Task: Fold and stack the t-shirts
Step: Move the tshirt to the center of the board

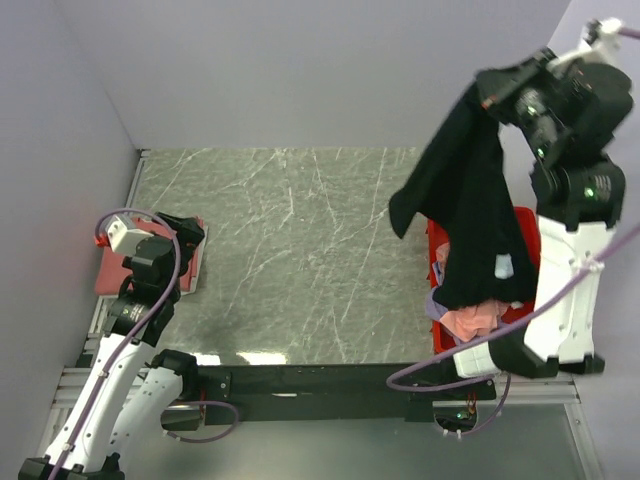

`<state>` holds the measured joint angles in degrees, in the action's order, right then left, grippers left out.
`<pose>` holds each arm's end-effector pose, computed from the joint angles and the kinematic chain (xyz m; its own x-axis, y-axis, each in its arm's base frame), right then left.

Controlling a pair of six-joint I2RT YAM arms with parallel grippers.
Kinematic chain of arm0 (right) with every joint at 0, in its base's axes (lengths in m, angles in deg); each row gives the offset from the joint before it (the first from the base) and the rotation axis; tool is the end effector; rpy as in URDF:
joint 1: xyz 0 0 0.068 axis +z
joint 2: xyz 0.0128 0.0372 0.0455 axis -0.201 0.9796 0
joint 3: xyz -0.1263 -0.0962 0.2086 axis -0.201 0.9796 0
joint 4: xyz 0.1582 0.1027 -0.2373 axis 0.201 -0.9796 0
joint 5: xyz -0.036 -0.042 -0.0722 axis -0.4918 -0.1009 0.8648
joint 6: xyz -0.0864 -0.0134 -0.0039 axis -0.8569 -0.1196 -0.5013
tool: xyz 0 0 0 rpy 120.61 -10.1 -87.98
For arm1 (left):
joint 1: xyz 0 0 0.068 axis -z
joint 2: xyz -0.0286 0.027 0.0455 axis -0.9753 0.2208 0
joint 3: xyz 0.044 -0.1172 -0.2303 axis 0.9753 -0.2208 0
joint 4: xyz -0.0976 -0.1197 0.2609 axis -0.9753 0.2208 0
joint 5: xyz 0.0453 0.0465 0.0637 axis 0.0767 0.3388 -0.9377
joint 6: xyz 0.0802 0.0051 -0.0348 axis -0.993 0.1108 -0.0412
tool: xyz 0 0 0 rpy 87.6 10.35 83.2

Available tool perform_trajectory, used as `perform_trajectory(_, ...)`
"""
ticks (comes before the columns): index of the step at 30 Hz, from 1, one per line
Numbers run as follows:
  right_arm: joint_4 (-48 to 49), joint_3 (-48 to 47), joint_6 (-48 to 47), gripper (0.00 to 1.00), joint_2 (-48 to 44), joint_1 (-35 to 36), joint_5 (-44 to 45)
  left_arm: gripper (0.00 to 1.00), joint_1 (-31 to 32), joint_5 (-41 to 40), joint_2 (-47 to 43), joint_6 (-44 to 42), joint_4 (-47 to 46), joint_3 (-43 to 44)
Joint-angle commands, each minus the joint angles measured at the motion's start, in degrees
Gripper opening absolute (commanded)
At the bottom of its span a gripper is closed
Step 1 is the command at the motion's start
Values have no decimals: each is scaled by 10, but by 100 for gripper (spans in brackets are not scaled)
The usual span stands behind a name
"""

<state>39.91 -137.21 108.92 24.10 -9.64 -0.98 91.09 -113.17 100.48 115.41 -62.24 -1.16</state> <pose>0.2748 0.0149 0.6254 -0.0104 0.5351 -0.8447 -0.1191 0.8381 0.5323 0.2321 -0.0174 0.2949 0.0307 -0.7468 -0.6643 -0.4035 0.5988 -0.6918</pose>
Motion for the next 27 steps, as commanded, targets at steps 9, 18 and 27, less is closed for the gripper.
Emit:
perform_trajectory(9,198,-120,-54,0,145,264,-21,99,1,43,-5,47,57,56)
perform_trajectory(18,336,-108,-45,0,188,358,36,99,0,77,-35,56,84,55)
perform_trajectory(27,356,177,-10,0,110,359,22,99,1,125,-42,62,71,25)
